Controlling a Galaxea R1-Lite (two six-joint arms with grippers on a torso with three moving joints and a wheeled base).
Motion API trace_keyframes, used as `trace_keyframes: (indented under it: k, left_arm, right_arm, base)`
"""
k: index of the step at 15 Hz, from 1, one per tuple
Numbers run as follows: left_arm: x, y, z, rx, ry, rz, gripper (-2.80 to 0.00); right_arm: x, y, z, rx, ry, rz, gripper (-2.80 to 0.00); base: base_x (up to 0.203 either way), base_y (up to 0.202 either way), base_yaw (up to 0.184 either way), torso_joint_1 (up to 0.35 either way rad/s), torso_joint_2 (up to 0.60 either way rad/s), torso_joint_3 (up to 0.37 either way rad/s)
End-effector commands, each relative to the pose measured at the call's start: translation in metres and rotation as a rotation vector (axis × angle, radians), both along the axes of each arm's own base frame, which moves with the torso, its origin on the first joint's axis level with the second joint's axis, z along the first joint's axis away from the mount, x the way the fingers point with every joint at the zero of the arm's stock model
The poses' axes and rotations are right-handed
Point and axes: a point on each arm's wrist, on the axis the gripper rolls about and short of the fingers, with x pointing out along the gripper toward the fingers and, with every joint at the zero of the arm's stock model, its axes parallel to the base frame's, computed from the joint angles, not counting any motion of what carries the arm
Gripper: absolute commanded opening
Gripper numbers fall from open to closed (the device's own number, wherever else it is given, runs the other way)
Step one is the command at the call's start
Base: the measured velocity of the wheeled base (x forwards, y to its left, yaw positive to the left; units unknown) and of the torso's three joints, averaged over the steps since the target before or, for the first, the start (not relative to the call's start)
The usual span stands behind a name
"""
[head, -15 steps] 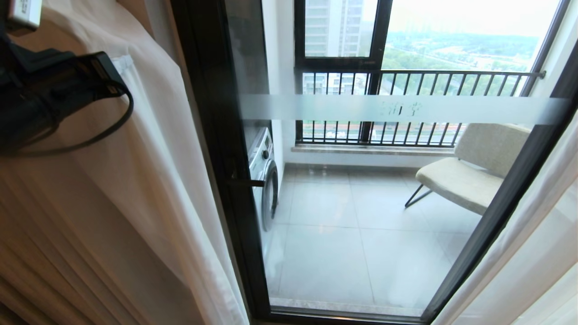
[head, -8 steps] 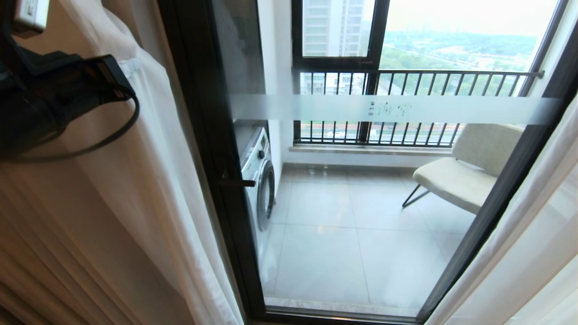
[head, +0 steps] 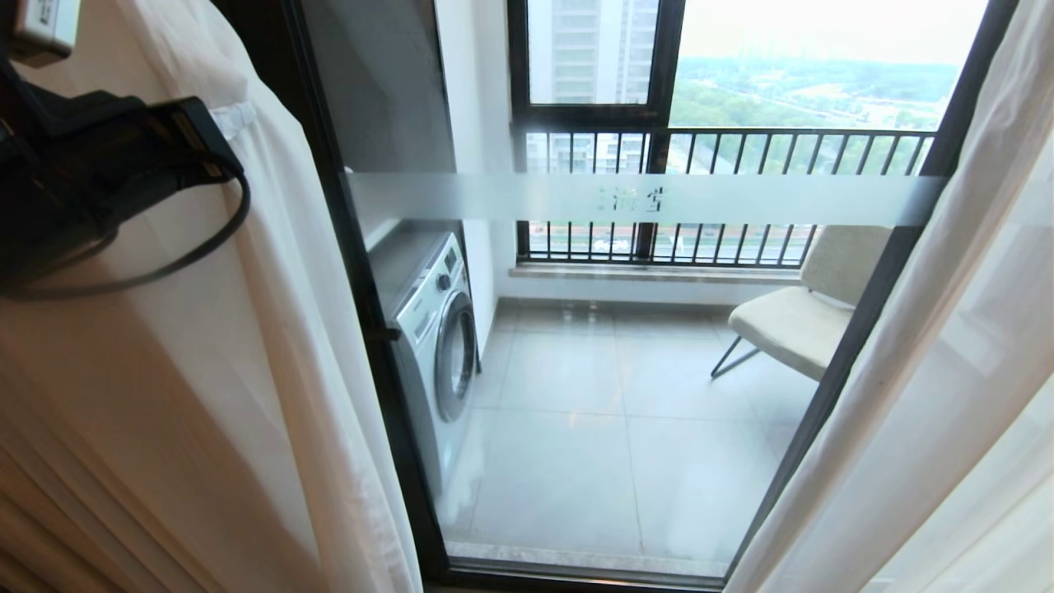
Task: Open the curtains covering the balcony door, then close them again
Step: Close the inner curtains on both sides
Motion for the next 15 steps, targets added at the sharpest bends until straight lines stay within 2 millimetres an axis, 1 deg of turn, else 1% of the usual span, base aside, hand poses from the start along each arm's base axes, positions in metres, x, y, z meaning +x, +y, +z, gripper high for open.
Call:
trace_keyframes:
  k: [1, 8, 15]
  left_arm:
    - [0.0007, -0.0011, -0.0004, -0.001, 0.000, -0.006, -2.80]
    - [0.0006, -0.0015, -0.0002, -0.001, -0.002, -0.008, -2.80]
    - [-0.0046, -0.0081, 0.0013, -0.003, -0.009, -0.035, -2.80]
  right_arm:
    - [0.0000, 0.0000, 0.0000, -0.001, 0.000, 0.000, -2.80]
    - [0.0000, 0.0000, 0.0000, -0.001, 0.000, 0.000, -2.80]
    - [0.0000, 0.0000, 0.0000, -0.001, 0.000, 0.000, -2.80]
  base:
    - [0.000, -0.190, -0.001, 0.002, 0.00, 0.002]
    - [0.000, -0.190, 0.001, 0.003, 0.00, 0.004]
    - [0.000, -0.191, 0.001, 0.003, 0.00, 0.001]
